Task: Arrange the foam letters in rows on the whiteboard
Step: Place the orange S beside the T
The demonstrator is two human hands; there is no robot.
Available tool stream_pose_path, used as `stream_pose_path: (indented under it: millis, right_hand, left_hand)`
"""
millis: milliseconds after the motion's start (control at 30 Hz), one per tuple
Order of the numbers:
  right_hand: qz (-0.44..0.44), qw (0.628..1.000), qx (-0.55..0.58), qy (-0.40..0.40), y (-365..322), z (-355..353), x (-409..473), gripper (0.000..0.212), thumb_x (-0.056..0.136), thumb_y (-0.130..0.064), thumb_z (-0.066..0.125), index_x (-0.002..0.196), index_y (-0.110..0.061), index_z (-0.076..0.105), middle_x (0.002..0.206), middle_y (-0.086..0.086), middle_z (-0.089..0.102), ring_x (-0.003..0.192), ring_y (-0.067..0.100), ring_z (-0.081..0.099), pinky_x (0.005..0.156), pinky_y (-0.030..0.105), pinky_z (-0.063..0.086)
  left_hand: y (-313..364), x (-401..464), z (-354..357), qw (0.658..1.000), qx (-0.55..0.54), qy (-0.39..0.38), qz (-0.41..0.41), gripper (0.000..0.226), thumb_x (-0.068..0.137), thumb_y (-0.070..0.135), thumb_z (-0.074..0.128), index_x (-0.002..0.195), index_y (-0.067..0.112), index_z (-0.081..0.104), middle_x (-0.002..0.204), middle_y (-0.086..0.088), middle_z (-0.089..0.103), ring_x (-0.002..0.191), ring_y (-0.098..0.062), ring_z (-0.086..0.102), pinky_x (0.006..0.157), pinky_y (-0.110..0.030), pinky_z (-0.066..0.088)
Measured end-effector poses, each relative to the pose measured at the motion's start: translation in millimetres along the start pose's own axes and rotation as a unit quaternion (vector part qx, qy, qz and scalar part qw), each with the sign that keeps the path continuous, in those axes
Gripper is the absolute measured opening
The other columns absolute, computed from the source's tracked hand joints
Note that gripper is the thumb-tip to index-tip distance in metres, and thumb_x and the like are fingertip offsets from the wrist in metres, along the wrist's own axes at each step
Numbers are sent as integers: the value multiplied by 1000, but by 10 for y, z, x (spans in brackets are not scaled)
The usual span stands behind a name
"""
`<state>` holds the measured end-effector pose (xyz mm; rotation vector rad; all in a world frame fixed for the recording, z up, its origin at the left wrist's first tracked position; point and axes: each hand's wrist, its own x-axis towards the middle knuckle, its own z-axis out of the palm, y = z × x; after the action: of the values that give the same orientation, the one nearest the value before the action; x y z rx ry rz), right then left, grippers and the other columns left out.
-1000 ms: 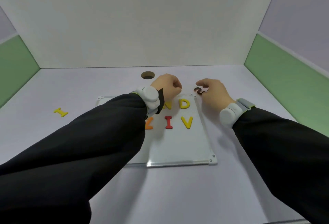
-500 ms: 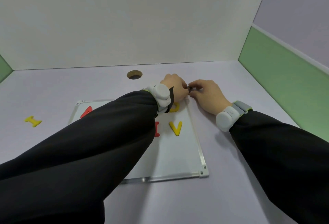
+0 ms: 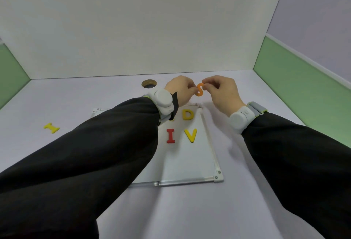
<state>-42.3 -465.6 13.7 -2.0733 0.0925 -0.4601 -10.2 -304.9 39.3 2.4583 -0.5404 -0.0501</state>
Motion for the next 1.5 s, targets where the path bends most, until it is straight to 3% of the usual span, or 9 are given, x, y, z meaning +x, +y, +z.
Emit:
stream_pose_path:
  millis: [200,400,533,767,900,1033,1167,1367,1500]
  right_hand:
    - [-12,999,25,-30,-286,121,-266,10,86,-12,70,94,-13,76,87,-3,73,83,9,67,77,19,53]
    - [-21,996,24,-81,-553,314,-529,10,82,-11,73,91,-12,77,82,-3,73,80,9,68,73,19,51]
    - [-37,993,9,-114,-719,459,-743,8,82,-12,72,87,-16,77,78,-5,72,78,11,67,71,22,51]
    - [-38,986,-12,-163,-885,743,-1059,6,81,-16,71,81,-19,76,75,-3,73,74,13,66,68,28,55]
    - [-43,981,-40,-185,-907,873,-1218,8,83,-16,70,86,-16,78,75,-6,72,64,-3,61,56,11,46]
    - [-41,978,-39,-201,-928,1008,-1374,12,83,-14,67,85,-19,78,76,-9,72,71,2,64,68,14,47]
    - [-76,967,-76,-232,-991,1118,-1517,13,84,-15,66,89,-17,78,82,-8,73,81,6,67,75,18,51]
    - [-92,954,-125,-255,-1037,1209,-1660,17,88,-18,62,97,-17,76,89,-8,70,86,6,63,83,20,51]
    - [-98,950,-137,-262,-1087,1258,-1726,21,90,-19,61,104,-15,76,99,-3,73,91,9,63,86,23,52]
  left_hand:
    - [-120,-433,-287,1000,1,-17,3,27,99,29,52,100,12,73,84,2,64,68,-10,52,55,-22,36]
    - [-327,-863,-561,999,21,-38,-12,22,97,33,54,96,20,72,69,0,57,49,-18,56,51,-27,48]
    - [-502,-1143,-669,999,22,-40,-24,18,93,32,56,84,27,71,74,0,68,66,-14,64,66,-28,53]
    - [-762,-1575,-760,997,51,-25,-48,23,94,35,60,90,16,73,72,7,58,63,-8,50,54,-23,34]
    - [-855,-1752,-818,996,69,-36,-48,23,94,34,59,91,17,75,82,4,65,72,-11,56,57,-19,36]
    - [-961,-1926,-870,996,69,-24,-50,20,93,29,59,90,17,74,85,3,67,77,-15,60,58,-19,38]
    - [-1087,-2093,-891,995,93,-16,-35,14,94,32,60,91,24,71,84,13,60,75,-6,55,61,-16,36]
    - [-1329,-2297,-861,990,139,-6,-9,21,92,36,63,110,31,71,101,10,58,99,-13,50,90,-31,44]
    - [-1407,-2402,-780,989,147,12,-15,33,88,46,63,118,35,66,111,10,52,106,-13,42,98,-36,39]
